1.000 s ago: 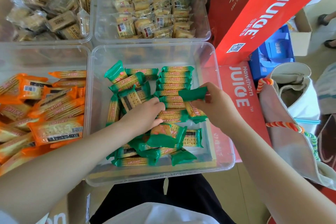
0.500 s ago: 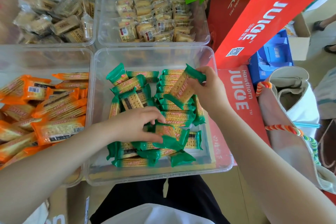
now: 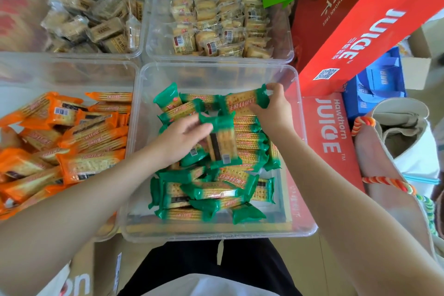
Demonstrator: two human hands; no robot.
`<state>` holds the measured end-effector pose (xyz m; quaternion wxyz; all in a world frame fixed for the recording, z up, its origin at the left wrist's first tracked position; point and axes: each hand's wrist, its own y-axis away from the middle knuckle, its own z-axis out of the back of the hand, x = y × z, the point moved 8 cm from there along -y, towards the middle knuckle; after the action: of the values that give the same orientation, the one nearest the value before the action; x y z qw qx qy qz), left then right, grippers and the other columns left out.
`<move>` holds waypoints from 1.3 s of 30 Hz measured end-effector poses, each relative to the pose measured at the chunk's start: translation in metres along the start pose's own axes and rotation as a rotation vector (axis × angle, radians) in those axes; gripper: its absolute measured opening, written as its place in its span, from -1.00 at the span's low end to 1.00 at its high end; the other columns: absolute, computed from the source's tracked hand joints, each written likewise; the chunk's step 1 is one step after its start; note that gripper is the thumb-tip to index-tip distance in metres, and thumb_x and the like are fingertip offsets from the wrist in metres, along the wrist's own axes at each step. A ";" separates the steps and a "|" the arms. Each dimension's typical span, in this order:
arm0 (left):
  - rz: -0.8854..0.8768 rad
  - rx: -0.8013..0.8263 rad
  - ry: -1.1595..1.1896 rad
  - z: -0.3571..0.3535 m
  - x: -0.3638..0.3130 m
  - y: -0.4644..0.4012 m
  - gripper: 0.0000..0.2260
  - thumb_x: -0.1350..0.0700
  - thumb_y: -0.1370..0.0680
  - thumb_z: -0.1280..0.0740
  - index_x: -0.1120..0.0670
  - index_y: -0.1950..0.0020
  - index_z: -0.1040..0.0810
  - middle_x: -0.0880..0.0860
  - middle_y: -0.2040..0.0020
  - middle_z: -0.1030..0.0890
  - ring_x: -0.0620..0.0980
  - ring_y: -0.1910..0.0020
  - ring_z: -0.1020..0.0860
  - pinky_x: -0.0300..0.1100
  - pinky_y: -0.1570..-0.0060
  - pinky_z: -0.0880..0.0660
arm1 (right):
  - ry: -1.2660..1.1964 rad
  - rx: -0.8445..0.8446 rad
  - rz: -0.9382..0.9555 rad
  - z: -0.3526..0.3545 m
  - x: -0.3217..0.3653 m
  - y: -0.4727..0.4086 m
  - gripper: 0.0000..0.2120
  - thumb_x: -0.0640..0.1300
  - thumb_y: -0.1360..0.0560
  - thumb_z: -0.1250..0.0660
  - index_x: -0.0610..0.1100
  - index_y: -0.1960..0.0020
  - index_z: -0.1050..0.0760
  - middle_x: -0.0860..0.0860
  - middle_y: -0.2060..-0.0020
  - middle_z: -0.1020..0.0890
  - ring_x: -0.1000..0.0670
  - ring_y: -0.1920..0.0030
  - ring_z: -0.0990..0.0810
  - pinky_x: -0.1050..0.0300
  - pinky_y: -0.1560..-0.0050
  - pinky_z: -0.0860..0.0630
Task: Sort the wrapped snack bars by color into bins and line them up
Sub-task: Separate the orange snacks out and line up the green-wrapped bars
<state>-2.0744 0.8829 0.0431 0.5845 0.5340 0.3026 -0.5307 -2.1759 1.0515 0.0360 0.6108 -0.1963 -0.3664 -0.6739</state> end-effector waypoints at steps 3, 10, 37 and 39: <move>0.096 -0.245 0.195 0.012 -0.003 -0.017 -0.80 -0.02 -0.64 -0.06 -0.07 -0.08 -0.47 -0.15 -0.01 -0.52 -0.41 0.00 -0.46 -0.39 -0.09 -0.32 | 0.285 0.003 0.126 0.001 0.013 -0.003 -0.60 -0.15 -0.46 -0.39 -0.20 -0.21 -0.33 -0.19 -0.09 -0.56 -0.23 -0.11 -0.50 -0.08 -0.06 -0.48; 0.261 -0.194 0.240 0.001 0.007 -0.058 -0.77 0.08 -0.51 -0.35 -0.07 -0.13 -0.45 -0.10 -0.04 -0.60 -0.07 -0.07 -0.56 -0.06 -0.13 -0.47 | 0.634 -0.088 0.212 0.006 0.027 -0.017 -0.67 -0.24 -0.53 -0.30 -0.27 -0.23 -0.28 -0.20 -0.22 -0.40 -0.22 -0.19 -0.48 -0.01 -0.05 -0.46; 0.158 0.047 0.082 0.000 -0.011 -0.058 -0.80 -0.03 -0.59 -0.17 -0.05 -0.19 -0.42 0.01 -0.15 -0.55 -0.03 -0.10 -0.55 -0.13 -0.05 -0.55 | -1.076 0.387 -0.407 -0.026 -0.001 0.019 -0.70 -0.39 -0.47 -0.31 -0.26 -0.16 -0.34 -0.17 0.03 -0.59 -0.09 0.09 -0.63 0.05 0.04 -0.62; 0.110 -0.073 -0.086 0.011 -0.011 -0.057 -0.79 0.03 -0.52 -0.33 -0.10 -0.13 -0.43 -0.10 -0.11 -0.54 -0.10 -0.03 -0.55 -0.20 0.06 -0.53 | -0.880 0.381 -0.322 -0.024 0.000 0.017 -0.80 -0.31 -0.48 -0.34 -0.23 -0.07 -0.40 -0.13 0.05 -0.60 -0.08 0.05 -0.62 0.05 -0.03 -0.60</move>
<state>-2.1335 0.8839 0.0388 0.6445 0.5047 0.2664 -0.5088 -2.1555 1.0338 0.0245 0.3117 -0.2876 -0.7313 -0.5342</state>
